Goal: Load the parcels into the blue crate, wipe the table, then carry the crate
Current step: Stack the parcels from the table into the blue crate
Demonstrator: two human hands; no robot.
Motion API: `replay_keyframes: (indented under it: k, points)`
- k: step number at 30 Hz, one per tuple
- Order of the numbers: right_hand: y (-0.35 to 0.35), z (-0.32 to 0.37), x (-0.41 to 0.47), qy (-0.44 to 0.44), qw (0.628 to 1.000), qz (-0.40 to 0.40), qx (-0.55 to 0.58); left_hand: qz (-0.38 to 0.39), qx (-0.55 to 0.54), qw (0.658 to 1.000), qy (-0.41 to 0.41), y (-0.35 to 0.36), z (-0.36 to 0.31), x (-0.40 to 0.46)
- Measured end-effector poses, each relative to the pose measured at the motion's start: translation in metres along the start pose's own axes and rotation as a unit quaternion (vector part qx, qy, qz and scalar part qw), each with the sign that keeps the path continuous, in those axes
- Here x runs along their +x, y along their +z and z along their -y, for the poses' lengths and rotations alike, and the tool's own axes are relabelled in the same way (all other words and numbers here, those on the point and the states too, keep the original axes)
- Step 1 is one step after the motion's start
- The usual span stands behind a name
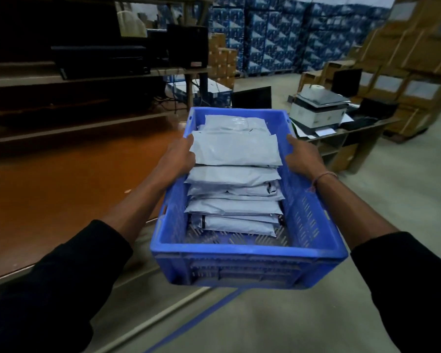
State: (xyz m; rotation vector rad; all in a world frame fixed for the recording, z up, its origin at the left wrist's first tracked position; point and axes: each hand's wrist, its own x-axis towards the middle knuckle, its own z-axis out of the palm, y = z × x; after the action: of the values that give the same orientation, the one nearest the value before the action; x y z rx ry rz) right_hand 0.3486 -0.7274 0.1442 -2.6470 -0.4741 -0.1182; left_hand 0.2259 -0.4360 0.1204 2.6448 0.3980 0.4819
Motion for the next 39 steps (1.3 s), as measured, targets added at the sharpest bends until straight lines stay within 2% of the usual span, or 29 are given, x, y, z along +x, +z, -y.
replay_keyframes:
  k: [8, 17, 24, 33, 39]
  points:
    - [-0.041, -0.115, 0.026, 0.051, 0.999, -0.013, -0.001, -0.002, -0.009, 0.997, 0.071, 0.081, -0.096, 0.054]
    - [-0.045, -0.216, 0.052, 0.120, 0.992, -0.038, -0.007, 0.069, -0.018, 0.992, 0.099, 0.179, -0.165, 0.118]
    - [-0.010, -0.279, 0.082, 0.206, 0.977, -0.057, -0.008, 0.105, -0.079, 0.980, 0.147, 0.264, -0.188, 0.169]
    - [0.061, -0.355, 0.101, 0.314, 0.946, -0.074, -0.003, 0.195, -0.117, 0.954, 0.194, 0.385, -0.197, 0.222]
    - [0.121, -0.403, 0.100, 0.359, 0.930, -0.070, 0.031, 0.238, -0.079, 0.955, 0.157, 0.469, -0.187, 0.225]
